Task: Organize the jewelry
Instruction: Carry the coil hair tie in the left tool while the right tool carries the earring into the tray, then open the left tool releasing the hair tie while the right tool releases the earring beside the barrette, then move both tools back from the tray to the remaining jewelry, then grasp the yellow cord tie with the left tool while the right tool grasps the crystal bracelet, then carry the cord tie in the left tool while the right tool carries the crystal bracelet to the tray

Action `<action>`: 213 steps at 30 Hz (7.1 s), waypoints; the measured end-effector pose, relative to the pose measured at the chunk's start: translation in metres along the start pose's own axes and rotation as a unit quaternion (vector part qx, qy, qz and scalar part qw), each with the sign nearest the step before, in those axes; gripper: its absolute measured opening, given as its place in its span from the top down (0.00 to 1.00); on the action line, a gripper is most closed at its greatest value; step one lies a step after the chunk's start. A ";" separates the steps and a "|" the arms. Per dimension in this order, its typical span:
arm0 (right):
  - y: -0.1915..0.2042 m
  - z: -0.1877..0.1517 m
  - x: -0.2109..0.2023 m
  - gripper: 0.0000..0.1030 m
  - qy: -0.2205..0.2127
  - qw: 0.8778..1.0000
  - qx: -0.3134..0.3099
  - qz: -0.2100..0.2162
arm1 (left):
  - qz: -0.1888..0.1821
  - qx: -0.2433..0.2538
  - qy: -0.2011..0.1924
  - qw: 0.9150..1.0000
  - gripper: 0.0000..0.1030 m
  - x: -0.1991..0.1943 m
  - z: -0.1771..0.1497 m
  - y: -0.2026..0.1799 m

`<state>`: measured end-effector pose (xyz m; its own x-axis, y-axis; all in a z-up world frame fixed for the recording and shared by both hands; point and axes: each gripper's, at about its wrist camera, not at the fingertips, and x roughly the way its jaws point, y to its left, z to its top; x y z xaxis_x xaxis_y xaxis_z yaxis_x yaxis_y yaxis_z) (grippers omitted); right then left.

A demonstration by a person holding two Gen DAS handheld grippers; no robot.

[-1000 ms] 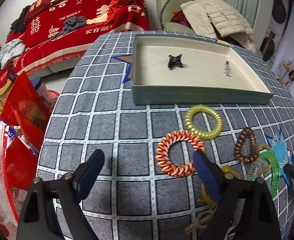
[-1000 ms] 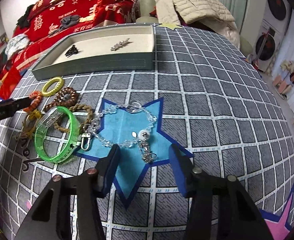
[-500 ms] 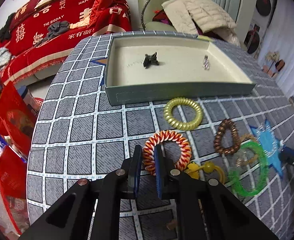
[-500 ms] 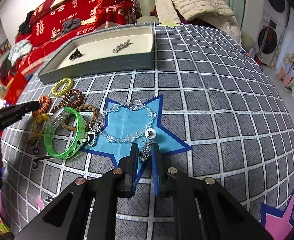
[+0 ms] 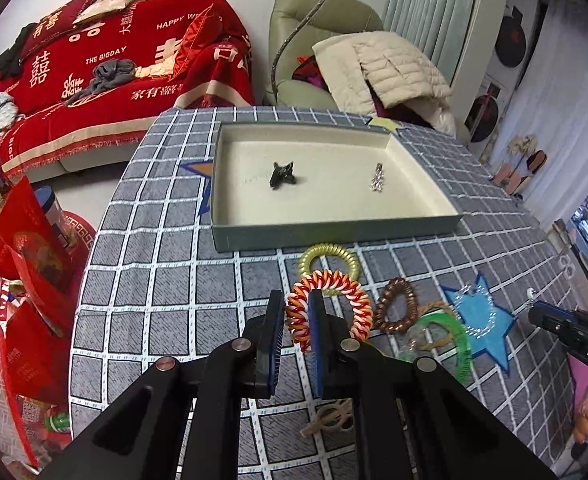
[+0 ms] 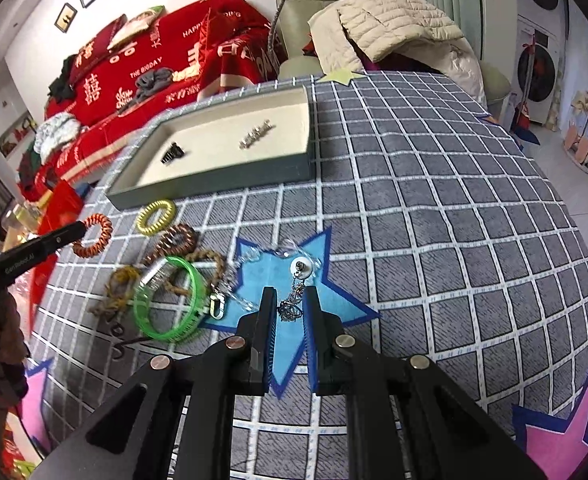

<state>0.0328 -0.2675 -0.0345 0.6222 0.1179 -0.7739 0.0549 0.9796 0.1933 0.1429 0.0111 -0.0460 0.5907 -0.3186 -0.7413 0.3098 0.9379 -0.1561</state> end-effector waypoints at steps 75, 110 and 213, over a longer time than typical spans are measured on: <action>0.036 0.169 0.138 0.23 -0.008 0.999 -0.006 0.034 | 0.125 0.028 -0.003 0.992 0.00 0.135 0.110 -0.010; 0.047 0.127 0.034 0.00 -0.068 0.997 -0.006 0.046 | 0.103 -0.009 -0.024 0.994 0.00 0.029 0.057 0.002; 0.012 0.033 0.043 0.94 0.005 0.998 -0.056 -0.027 | 0.006 0.037 0.036 0.999 0.72 0.019 -0.045 -0.030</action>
<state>0.0857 -0.2558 -0.0452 0.6134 0.0648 -0.7871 -0.0001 0.9966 0.0820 0.1114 -0.0170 -0.0851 0.5398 -0.2943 -0.7887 0.3594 0.9278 -0.1003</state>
